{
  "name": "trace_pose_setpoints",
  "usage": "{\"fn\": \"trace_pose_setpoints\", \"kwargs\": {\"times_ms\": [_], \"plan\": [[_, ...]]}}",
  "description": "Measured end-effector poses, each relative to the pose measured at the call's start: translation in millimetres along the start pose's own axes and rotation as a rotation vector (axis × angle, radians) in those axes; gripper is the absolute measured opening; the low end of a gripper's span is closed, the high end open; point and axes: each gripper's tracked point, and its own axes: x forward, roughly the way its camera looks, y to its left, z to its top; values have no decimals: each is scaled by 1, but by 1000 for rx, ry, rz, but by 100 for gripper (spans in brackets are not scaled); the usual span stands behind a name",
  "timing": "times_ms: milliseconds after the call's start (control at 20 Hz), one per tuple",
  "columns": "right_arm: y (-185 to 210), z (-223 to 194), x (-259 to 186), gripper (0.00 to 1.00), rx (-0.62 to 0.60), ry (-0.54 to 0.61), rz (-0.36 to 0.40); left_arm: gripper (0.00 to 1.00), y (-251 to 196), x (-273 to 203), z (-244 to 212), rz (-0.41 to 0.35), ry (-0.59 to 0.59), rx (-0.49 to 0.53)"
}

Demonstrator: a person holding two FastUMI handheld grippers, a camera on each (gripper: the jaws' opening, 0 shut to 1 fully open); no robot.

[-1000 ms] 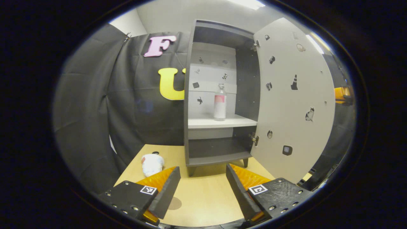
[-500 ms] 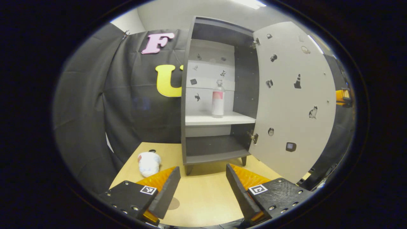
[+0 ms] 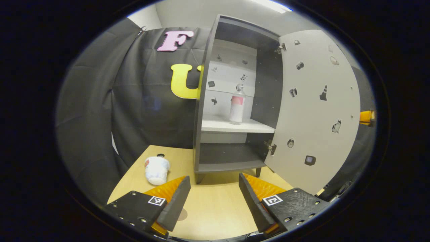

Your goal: Open the cabinet door with the right hand, grasp the bottle in the cabinet with the left hand and place it on the coaster, then close the cabinet door with the right hand.

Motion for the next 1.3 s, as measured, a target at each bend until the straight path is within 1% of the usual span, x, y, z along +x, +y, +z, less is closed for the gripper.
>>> {"fn": "trace_pose_setpoints", "kwargs": {"times_ms": [50, 200, 250, 350, 400, 450, 500, 550, 600, 650, 800, 850, 900, 1000, 1050, 1100, 1150, 1200, 1250, 1300], "plan": [[-8, 0, -5, 3, 12, 2, -23, 89, 1, 0, 1, -4, 0, -5], [-30, 10, -7, 3, 50, -21, -83, 89, 3, 3, 4, -16, -17, -14], [-40, 14, -6, 2, 48, -20, -108, 87, 4, 7, 5, -15, -22, -14], [-53, 24, -4, 2, 36, -21, -144, 89, 9, 12, 2, -2, -19, -15], [-60, 30, -2, 0, 30, -30, -163, 89, 11, 9, 3, 3, -25, -19], [-65, 35, 1, 0, 32, -41, -181, 87, 14, 7, 3, 5, -31, -24], [-70, 39, 7, 3, 47, -52, -195, 89, 15, 6, 2, 5, -33, -27], [-74, 44, 13, 2, 73, -67, -202, 89, 18, 4, 1, 6, -34, -27], [-77, 47, 19, 0, 102, -82, -207, 89, 21, 4, 1, 8, -33, -24], [-82, 51, 27, 2, 128, -95, -218, 89, 25, 4, 3, 13, -34, -18], [-98, 51, 46, 2, 190, -102, -235, 89, 29, 10, 17, 19, -48, 3], [-105, 52, 56, 2, 197, -96, -243, 91, 28, 13, 26, 15, -57, 11], [-108, 51, 59, 0, 194, -93, -249, 89, 29, 20, 38, 10, -67, 17], [-115, 54, 73, 0, 174, -95, -258, 89, 25, 38, 57, -9, -80, 25], [-114, 55, 78, 8, 165, -93, -256, 89, 21, 47, 64, -18, -86, 25], [-115, 55, 86, 19, 157, -88, -254, 89, 18, 58, 75, -21, -93, 20], [-115, 56, 91, 23, 148, -83, -250, 87, 16, 68, 84, -16, -96, 10], [-119, 56, 96, 26, 126, -82, -264, 87, 14, 78, 93, -7, -97, -7], [-125, 57, 100, 26, 93, -89, -288, 89, 10, 90, 100, -8, -96, -28], [-129, 58, 103, 28, 66, -97, -304, 87, 5, 99, 106, -14, -94, -47]]}}
